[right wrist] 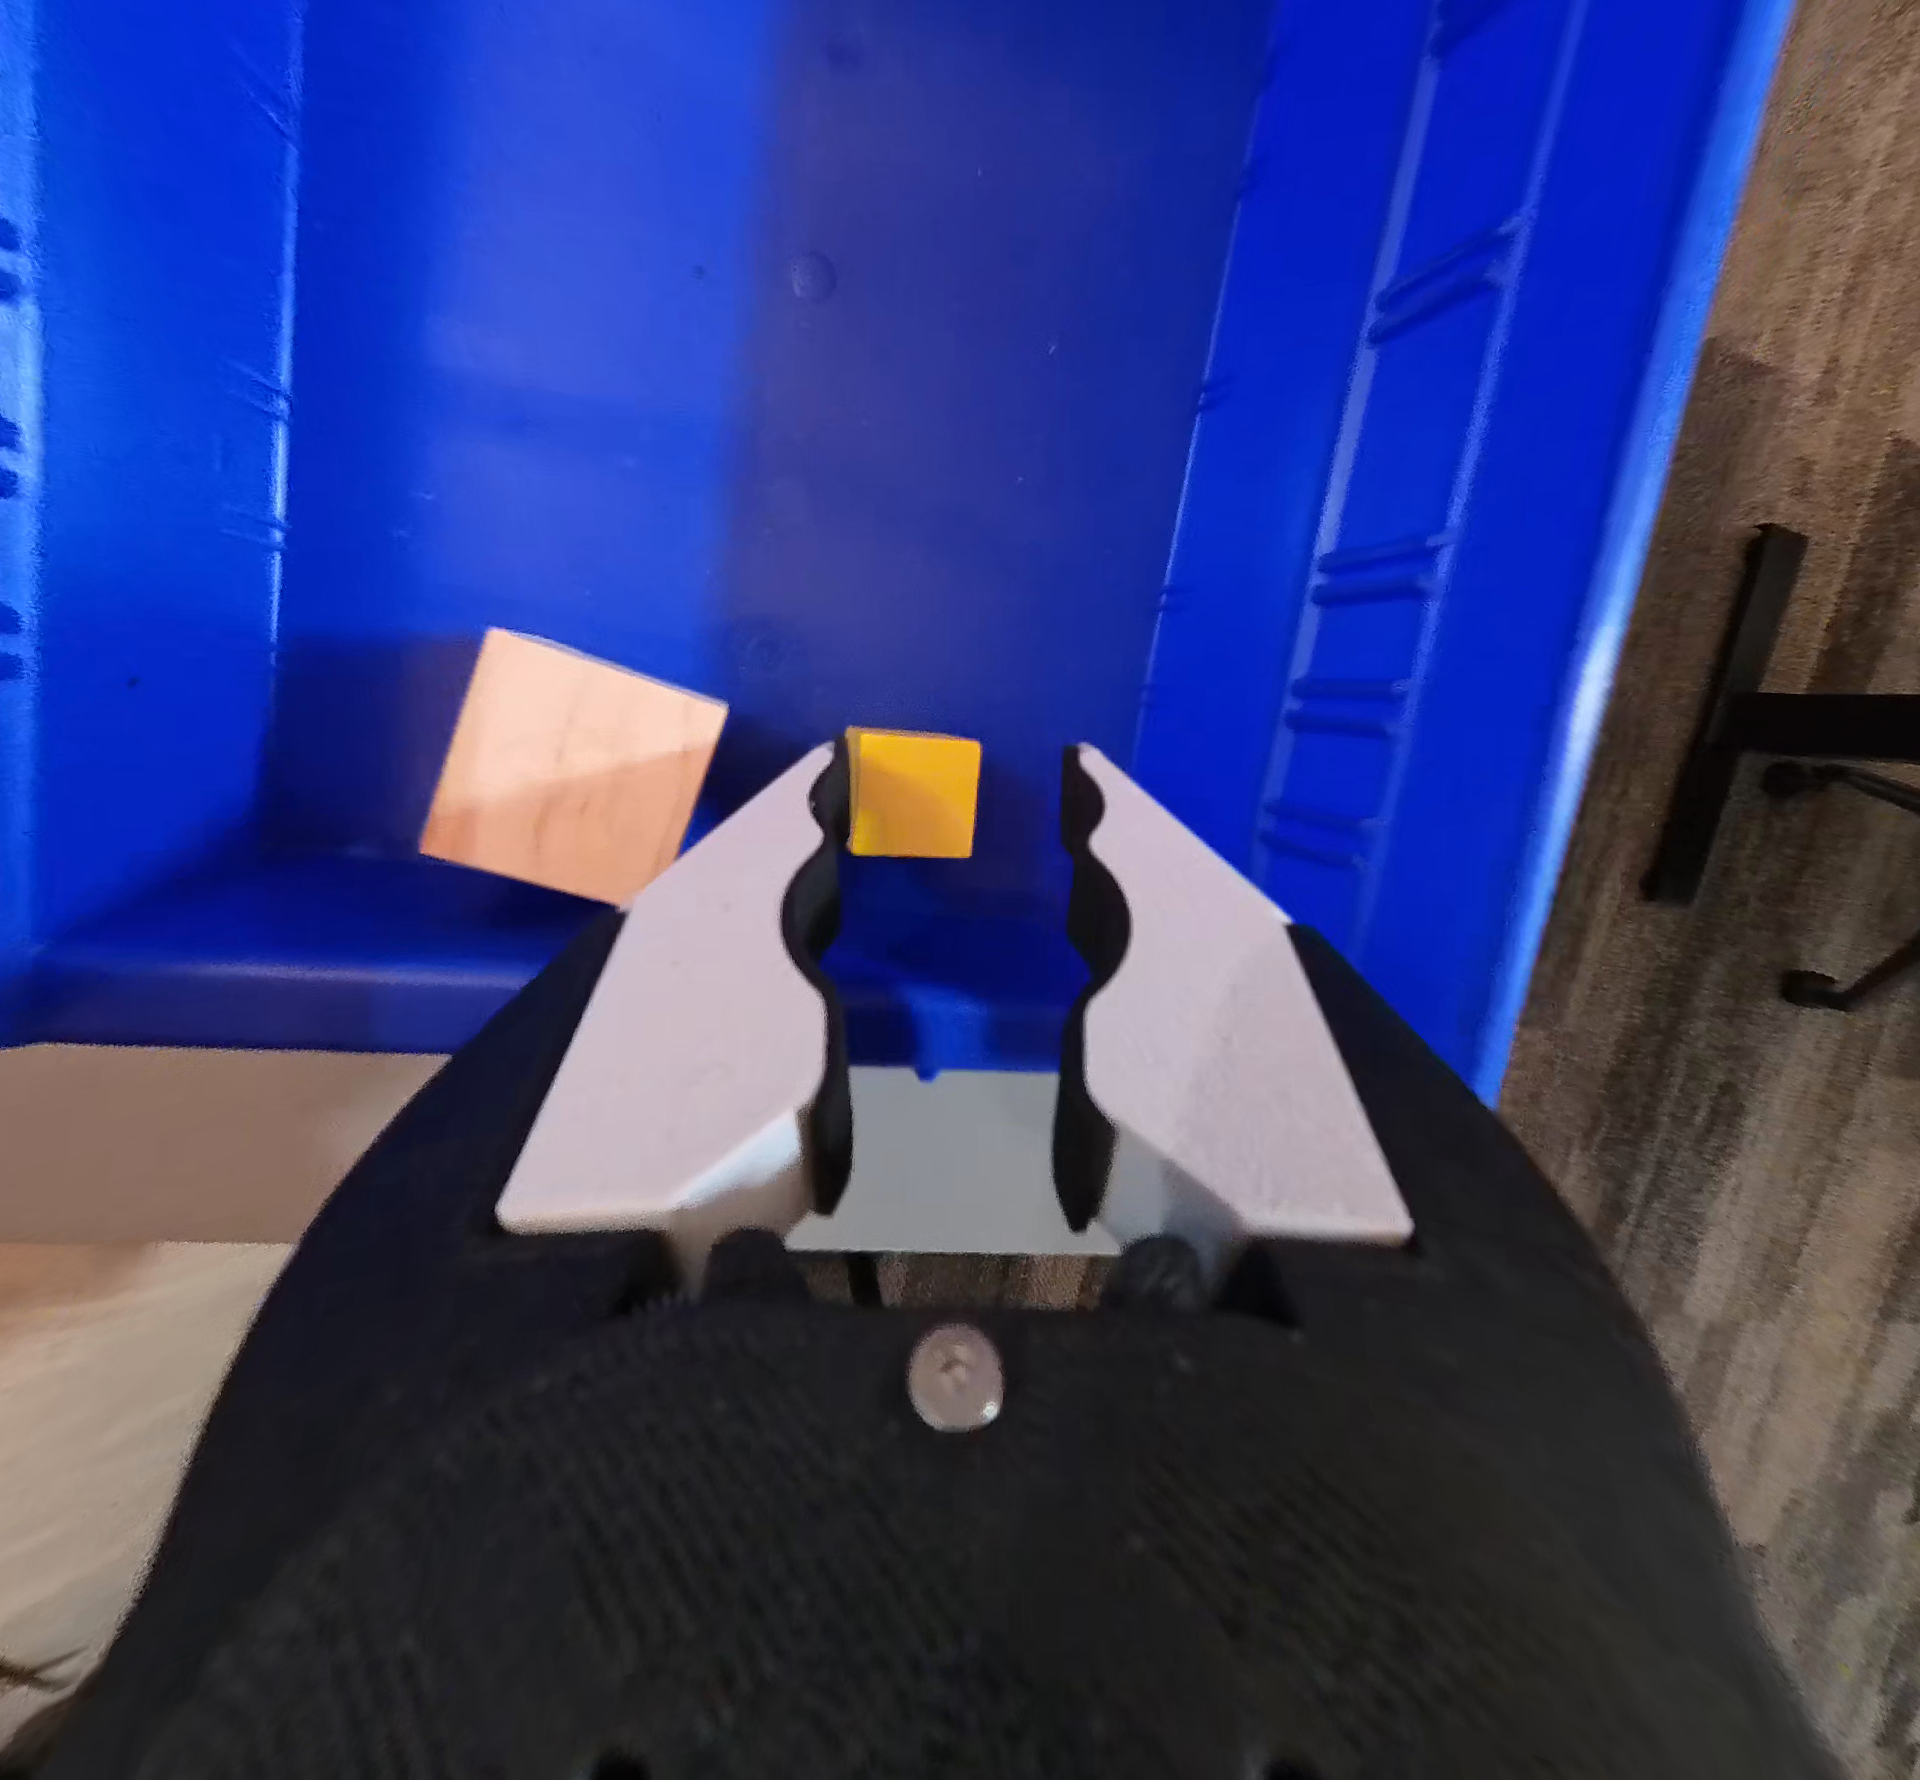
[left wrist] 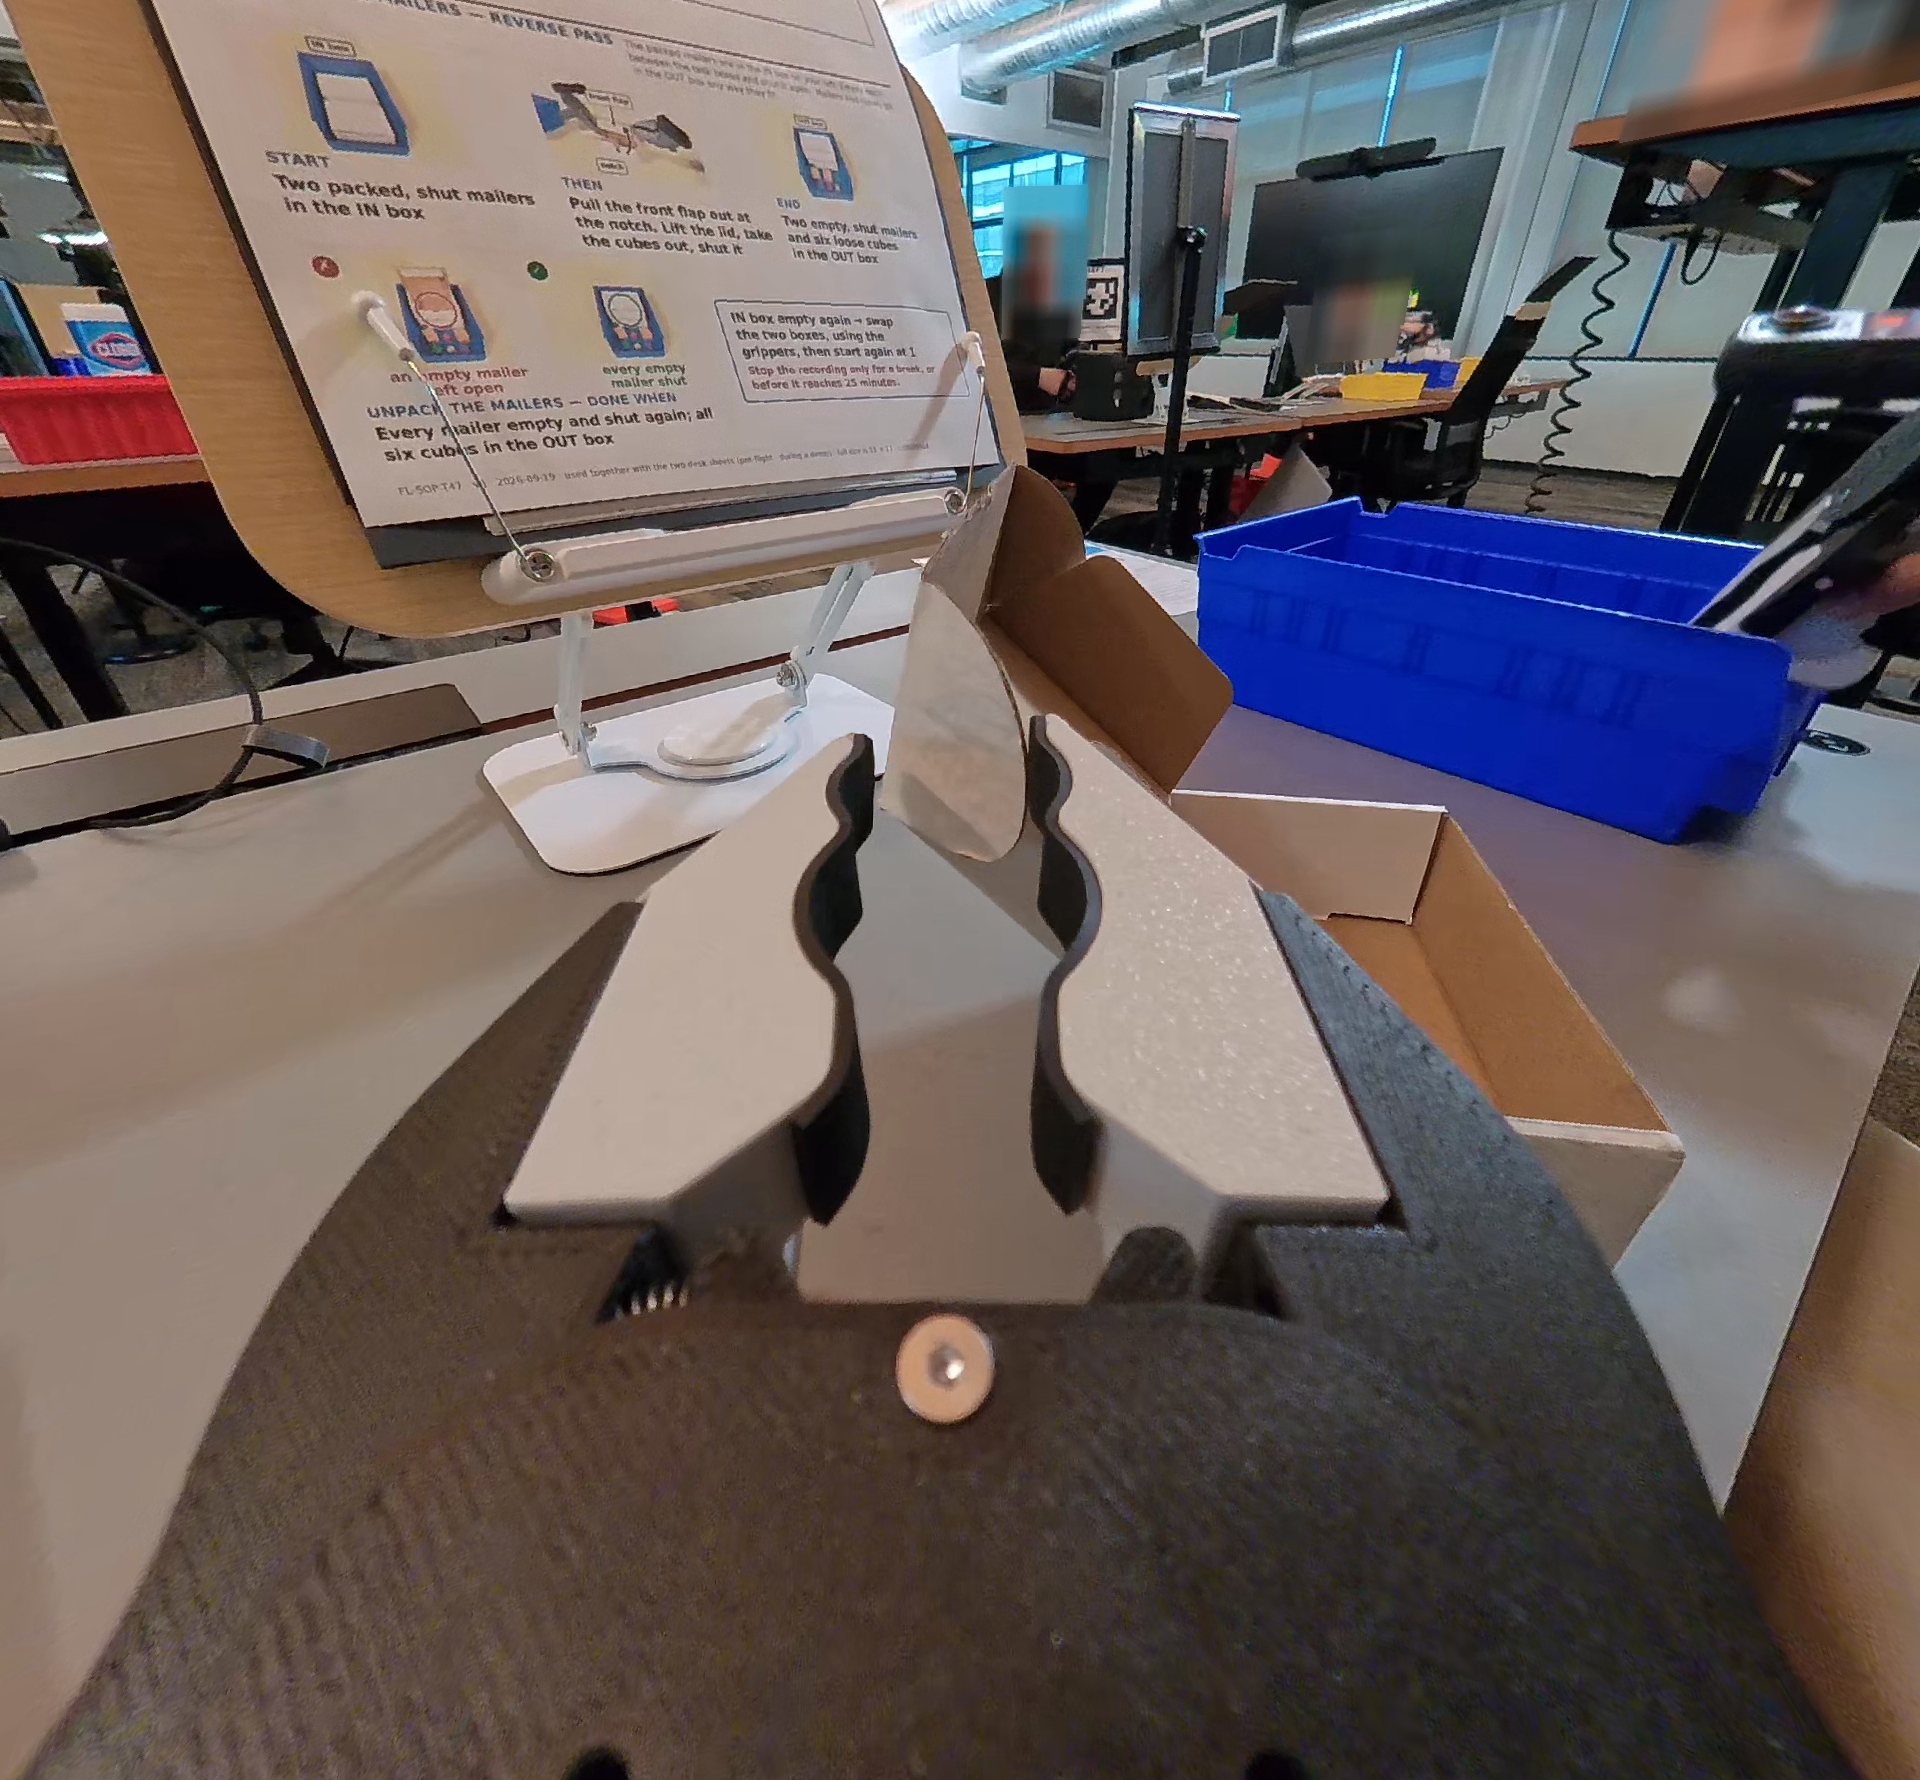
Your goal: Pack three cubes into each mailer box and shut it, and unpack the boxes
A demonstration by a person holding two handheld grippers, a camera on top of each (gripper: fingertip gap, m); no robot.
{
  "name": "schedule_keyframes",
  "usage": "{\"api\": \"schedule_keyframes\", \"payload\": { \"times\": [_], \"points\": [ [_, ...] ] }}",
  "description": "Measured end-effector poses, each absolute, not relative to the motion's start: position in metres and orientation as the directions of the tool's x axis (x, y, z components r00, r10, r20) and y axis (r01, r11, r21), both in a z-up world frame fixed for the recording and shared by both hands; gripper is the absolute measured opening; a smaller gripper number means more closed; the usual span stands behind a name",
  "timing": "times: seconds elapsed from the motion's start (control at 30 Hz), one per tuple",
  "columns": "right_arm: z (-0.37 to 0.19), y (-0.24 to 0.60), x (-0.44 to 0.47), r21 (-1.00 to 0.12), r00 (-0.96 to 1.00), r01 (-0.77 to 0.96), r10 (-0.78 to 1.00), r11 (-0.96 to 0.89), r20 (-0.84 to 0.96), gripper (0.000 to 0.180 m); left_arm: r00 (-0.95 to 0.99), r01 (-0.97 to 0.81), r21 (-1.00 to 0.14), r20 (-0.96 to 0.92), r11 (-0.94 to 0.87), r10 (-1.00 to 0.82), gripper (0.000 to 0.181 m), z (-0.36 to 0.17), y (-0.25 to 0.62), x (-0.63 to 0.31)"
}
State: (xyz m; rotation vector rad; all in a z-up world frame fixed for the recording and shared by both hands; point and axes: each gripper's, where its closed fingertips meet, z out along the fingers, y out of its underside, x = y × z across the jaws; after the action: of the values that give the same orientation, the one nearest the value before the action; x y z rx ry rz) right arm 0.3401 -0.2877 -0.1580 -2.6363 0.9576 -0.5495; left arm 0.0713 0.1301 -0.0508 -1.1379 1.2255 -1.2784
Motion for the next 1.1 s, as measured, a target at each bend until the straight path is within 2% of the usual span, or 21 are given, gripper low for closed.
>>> {"api": "schedule_keyframes", "payload": {
  "times": [0.03,0.2,0.3,0.37,0.47,0.53,0.67,0.8,1.0,1.07,1.1],
  "points": [
    [-0.149,-0.284,0.34,-0.405,0.704,-0.541,-0.66,-0.737,0.262,0.041,-0.068,0.048,-0.999,-0.006,0.002,-0.998,0.029,-0.051,0.13,0.071],
    [-0.068,-0.21,0.314,-0.625,0.774,-0.327,-0.58,-0.709,0.254,0.04,-0.067,0.047,-0.999,-0.002,-0.001,-0.998,0.029,-0.051,0.131,0.072],
    [-0.027,-0.128,0.259,-0.772,0.892,-0.148,-0.421,-0.618,0.165,0.036,-0.068,0.048,-0.999,-0.002,-0.001,-0.998,0.028,-0.051,0.131,0.072],
    [-0.022,-0.076,0.216,-0.815,0.953,-0.063,-0.277,-0.576,0.122,0.034,-0.068,0.049,-0.999,-0.002,-0.001,-0.998,0.028,-0.051,0.131,0.071],
    [-0.053,-0.015,0.169,-0.8,0.984,0.015,-0.134,-0.6,0.118,0.036,-0.07,0.051,-0.999,-0.007,0.003,-0.998,0.028,-0.05,0.129,0.07],
    [-0.089,0.01,0.154,-0.758,0.987,0.035,-0.098,-0.652,0.13,0.039,-0.072,0.053,-0.999,-0.011,0.007,-0.997,0.028,-0.05,0.128,0.07],
    [-0.145,0.032,0.15,-0.664,0.975,0.066,-0.093,-0.745,0.201,0.048,-0.076,0.059,-0.998,-0.031,0.026,-0.997,0.028,-0.048,0.125,0.069],
    [-0.163,0.035,0.168,-0.583,0.945,0.061,-0.141,-0.81,0.296,0.049,-0.073,0.062,-0.997,-0.044,0.039,-0.996,0.028,-0.049,0.125,0.071],
    [-0.185,0.039,0.174,-0.512,0.947,-0.025,-0.184,-0.859,0.263,0.049,-0.085,0.057,-0.998,-0.032,0.027,-0.996,0.029,-0.05,0.124,0.071],
    [-0.185,0.04,0.171,-0.511,0.951,-0.014,-0.169,-0.859,0.258,0.04,-0.086,0.057,-0.998,-0.036,0.031,-0.996,0.029,-0.05,0.123,0.071],
    [-0.183,0.04,0.167,-0.516,0.957,0.004,-0.146,-0.857,0.251,0.022,-0.086,0.058,-0.998,-0.039,0.035,-0.996,0.029,-0.05,0.123,0.071]
  ]
}}
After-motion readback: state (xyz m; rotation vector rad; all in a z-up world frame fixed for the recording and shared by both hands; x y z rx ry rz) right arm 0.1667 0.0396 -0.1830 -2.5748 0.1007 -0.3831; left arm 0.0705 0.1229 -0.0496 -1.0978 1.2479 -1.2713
